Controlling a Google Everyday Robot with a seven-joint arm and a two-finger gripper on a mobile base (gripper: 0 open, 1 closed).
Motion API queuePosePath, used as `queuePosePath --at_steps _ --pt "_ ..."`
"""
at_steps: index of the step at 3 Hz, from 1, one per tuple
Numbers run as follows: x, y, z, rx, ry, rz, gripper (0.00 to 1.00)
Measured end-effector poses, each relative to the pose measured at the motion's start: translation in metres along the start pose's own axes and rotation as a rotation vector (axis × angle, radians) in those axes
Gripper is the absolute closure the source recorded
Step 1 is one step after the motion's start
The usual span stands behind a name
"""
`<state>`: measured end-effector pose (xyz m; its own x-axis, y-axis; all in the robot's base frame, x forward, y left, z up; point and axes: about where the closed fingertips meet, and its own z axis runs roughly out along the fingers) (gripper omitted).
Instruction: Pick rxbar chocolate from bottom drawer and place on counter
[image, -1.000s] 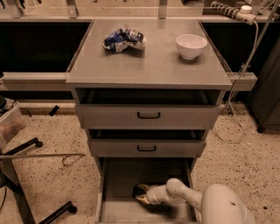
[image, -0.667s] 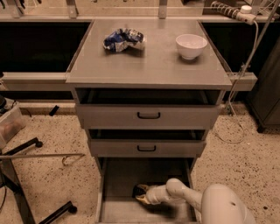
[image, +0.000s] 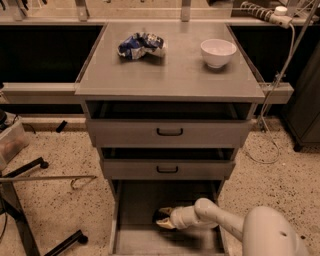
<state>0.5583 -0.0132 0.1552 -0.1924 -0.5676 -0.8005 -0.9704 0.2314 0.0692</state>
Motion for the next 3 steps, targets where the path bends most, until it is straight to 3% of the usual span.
queuePosePath --at_steps 1,2,3 --pt "-0.057 -0.009 -0.049 -0.02 -0.028 -0.017 1.0" --pt "-0.114 -0.019 -0.089 -0.028 -0.026 -0.076 1.0" --pt "-0.112 -0.017 -0.087 -0.032 -0.025 -0.072 1.0"
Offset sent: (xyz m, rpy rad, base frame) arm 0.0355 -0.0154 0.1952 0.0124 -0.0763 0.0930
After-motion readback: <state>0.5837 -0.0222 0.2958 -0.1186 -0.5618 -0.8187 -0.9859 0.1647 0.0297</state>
